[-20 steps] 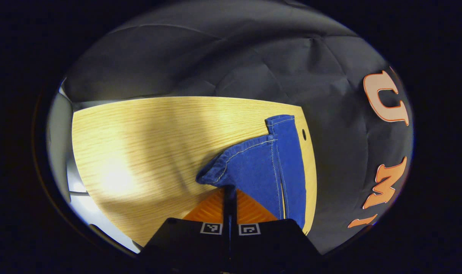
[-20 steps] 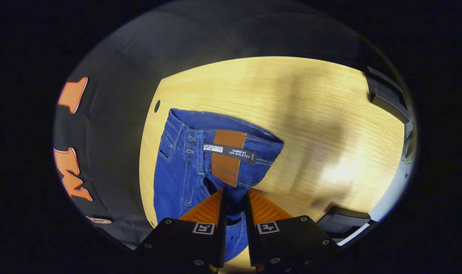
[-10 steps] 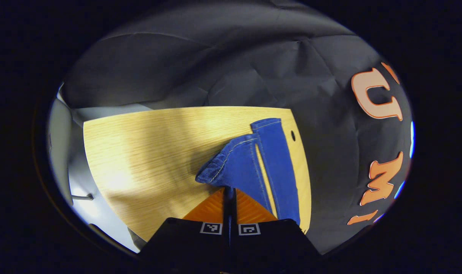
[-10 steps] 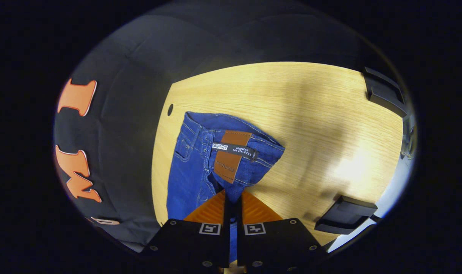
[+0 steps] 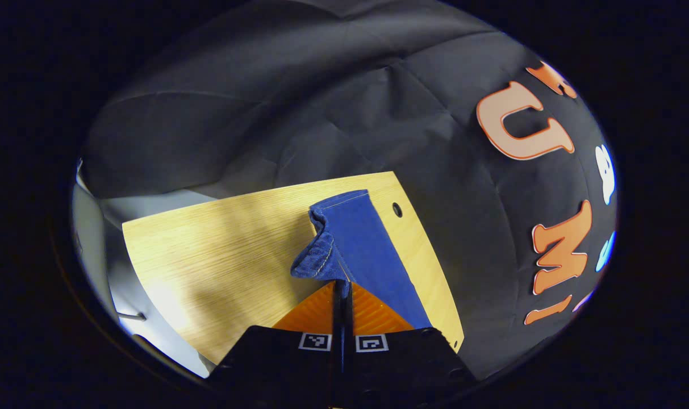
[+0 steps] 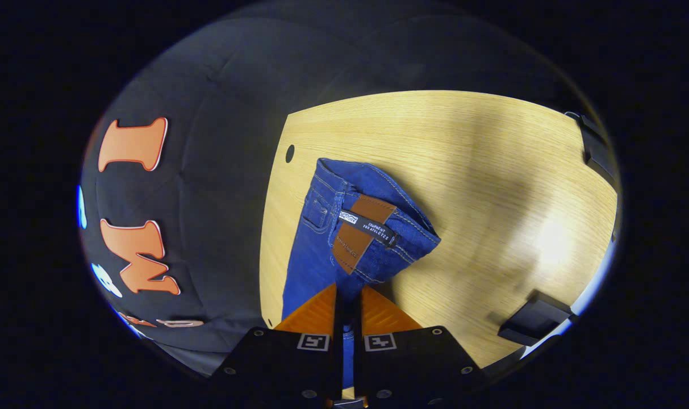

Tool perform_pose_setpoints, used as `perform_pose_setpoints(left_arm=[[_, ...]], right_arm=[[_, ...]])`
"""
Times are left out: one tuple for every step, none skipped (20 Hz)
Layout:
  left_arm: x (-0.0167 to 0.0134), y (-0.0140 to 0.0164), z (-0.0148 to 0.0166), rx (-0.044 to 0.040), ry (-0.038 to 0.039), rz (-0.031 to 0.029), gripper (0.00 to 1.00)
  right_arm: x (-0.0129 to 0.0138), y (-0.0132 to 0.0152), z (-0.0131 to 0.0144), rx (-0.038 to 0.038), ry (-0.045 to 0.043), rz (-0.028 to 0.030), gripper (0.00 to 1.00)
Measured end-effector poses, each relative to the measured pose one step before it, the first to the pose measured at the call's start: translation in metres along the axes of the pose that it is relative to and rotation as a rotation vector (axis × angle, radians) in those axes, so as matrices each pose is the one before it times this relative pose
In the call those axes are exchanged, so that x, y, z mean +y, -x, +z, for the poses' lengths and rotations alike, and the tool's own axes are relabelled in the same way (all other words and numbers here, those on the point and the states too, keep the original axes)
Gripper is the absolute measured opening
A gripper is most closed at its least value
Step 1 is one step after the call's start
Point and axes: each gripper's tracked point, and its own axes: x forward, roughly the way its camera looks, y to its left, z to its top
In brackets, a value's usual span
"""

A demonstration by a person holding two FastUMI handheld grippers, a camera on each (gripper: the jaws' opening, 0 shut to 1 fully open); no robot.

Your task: Grasp the waist and the cuffs of the jeans and fold them to make the two legs overlap; first hold the waist and fold one-third of the jeans toward the cuffs, then hold the cuffs and fold the remaining one-third in the same direction to finish folding.

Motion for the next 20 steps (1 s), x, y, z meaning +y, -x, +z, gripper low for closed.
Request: perform_pose_setpoints(left_arm=[[-0.00893,-0.00016,0.00260,0.00444,-0.01099,-0.00039,0.01],[-0.00948,-0.00134,0.00377,-0.00038,-0.00107,-0.00421,0.01],[-0.00974,-0.00092,0.00570,-0.00096,-0.00102,-0.01214,0.01],[-0.00956,-0.00346,0.00802,-0.00947,-0.00614,-0.01950,0.01],[-0.00802,-0.00281,0.00868,-0.00417,-0.00399,-0.01315,0.01],[-0.00929,-0.00931,0.00857,0.00380,-0.00116,-0.02391,0.01],[-0.00600,-0.01009,0.00592,0.01605,-0.00064,-0.01473,0.01],[0.00007,-0.01268,0.00293,0.02007,-0.00657,-0.00493,0.01],[-0.00156,-0.01227,0.00379,0.01887,0.00014,-0.00500,0.01],[-0.00230,-0.01374,0.00218,0.02232,0.00241,-0.00670,0.02],[-0.00129,-0.01422,0.00338,0.02186,0.00630,-0.00840,0.01],[0.00394,-0.01244,-0.00082,0.02732,0.00029,0.01248,0.01],[-0.00020,-0.01312,0.00322,0.00934,0.00754,0.00251,0.01],[0.00213,-0.01233,-0.00100,0.02300,-0.00573,0.00362,0.01],[0.00161,-0.01150,-0.00007,0.01925,-0.00606,0.00702,0.01],[-0.00292,-0.00854,-0.00019,0.01874,-0.00269,0.00237,0.01],[-0.00212,-0.01094,0.00210,0.01035,-0.00460,0.00106,0.01],[-0.00055,-0.00888,0.00131,0.01206,-0.01113,0.00594,0.01],[-0.00211,-0.00952,0.00478,-0.00449,-0.00939,0.00431,0.01],[-0.00529,-0.00825,0.00195,0.00328,-0.01468,0.00584,0.01]], right_arm=[[0.00753,-0.00102,0.00032,-0.00072,0.00858,-0.00096,0.08],[0.00388,0.00008,-0.00025,0.00172,0.00513,-0.00340,0.08],[0.00442,-0.00114,0.00222,-0.01312,-0.00774,-0.00752,0.08],[0.00702,0.00098,0.00170,-0.01215,-0.00485,0.00437,0.08],[0.00602,0.00178,0.00258,-0.01859,-0.01525,-0.00139,0.08],[0.00815,0.00169,0.00258,-0.01430,-0.01874,0.00509,0.08],[0.00514,-0.00054,-0.00011,-0.01279,-0.01842,-0.00390,0.08],[0.00664,-0.00256,-0.00082,-0.00824,-0.01212,-0.00361,0.08],[0.00623,-0.00131,-0.00124,-0.01263,-0.00541,-0.00412,0.08],[0.00791,-0.00173,-0.00198,-0.01416,-0.00337,-0.00143,0.08],[0.00851,-0.00122,-0.00107,-0.01504,-0.00650,-0.00523,0.08],[0.00952,-0.00338,-0.00011,-0.01898,-0.00424,-0.00330,0.08],[0.00546,-0.00117,0.00136,-0.02297,-0.01218,-0.00504,0.08],[0.00711,-0.00272,0.00056,-0.01361,-0.00138,-0.00074,0.08],[0.00314,-0.00341,0.00048,-0.01285,-0.01037,-0.01345,0.08],[0.00419,-0.00883,-0.00065,-0.00107,-0.00169,-0.00864,0.08],[0.00189,-0.00599,-0.00115,-0.00074,-0.00746,-0.01246,0.08],[0.00516,-0.00833,0.00066,0.00566,-0.00340,-0.00602,0.08],[0.00300,-0.00814,0.00199,0.00385,0.00410,-0.00902,0.08],[0.00323,-0.00933,0.00297,0.00373,0.00959,-0.00358,0.08]])
